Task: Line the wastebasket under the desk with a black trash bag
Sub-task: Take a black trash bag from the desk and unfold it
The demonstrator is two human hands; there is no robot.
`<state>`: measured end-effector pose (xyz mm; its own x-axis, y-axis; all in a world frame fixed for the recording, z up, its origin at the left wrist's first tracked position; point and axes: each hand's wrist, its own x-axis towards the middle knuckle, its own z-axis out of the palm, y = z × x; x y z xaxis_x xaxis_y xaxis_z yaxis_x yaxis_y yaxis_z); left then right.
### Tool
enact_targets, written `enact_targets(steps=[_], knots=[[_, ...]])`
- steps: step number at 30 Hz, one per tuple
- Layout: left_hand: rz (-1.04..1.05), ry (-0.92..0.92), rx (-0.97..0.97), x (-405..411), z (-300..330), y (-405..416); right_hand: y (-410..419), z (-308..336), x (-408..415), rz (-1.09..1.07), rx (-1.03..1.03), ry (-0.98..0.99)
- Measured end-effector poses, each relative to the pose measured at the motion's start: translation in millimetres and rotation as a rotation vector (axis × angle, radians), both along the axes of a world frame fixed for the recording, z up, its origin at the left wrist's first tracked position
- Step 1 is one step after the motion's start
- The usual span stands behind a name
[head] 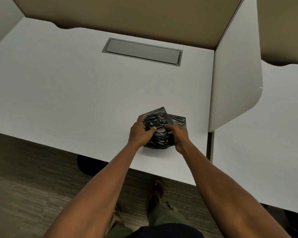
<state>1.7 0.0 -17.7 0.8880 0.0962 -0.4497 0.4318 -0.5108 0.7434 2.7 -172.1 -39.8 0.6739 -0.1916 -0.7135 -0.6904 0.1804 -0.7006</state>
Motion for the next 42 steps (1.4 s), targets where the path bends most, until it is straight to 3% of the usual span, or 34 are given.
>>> enact_targets(steps=[7,14,17,23,31,35,42], knots=[[0.238,0.020,-0.264,-11,23,23,12,28,-11,-0.046,0.403,-0.049],[0.283,0.228,-0.931,-53,66,78,52,66,-38,0.007,0.603,-0.122],[0.348,0.199,-1.112,-75,80,114,77,81,-52,0.108,0.634,-0.188],[0.330,0.155,-1.038,-121,103,188,126,105,-85,0.132,0.742,-0.194],[0.222,0.058,-1.150,-174,124,293,197,130,-137,0.290,0.749,-0.107],[0.257,0.069,-1.182,-189,129,331,220,131,-166,0.419,0.646,-0.122],[0.477,0.093,-1.377,-203,150,369,247,128,-219,0.465,0.708,-0.267]])
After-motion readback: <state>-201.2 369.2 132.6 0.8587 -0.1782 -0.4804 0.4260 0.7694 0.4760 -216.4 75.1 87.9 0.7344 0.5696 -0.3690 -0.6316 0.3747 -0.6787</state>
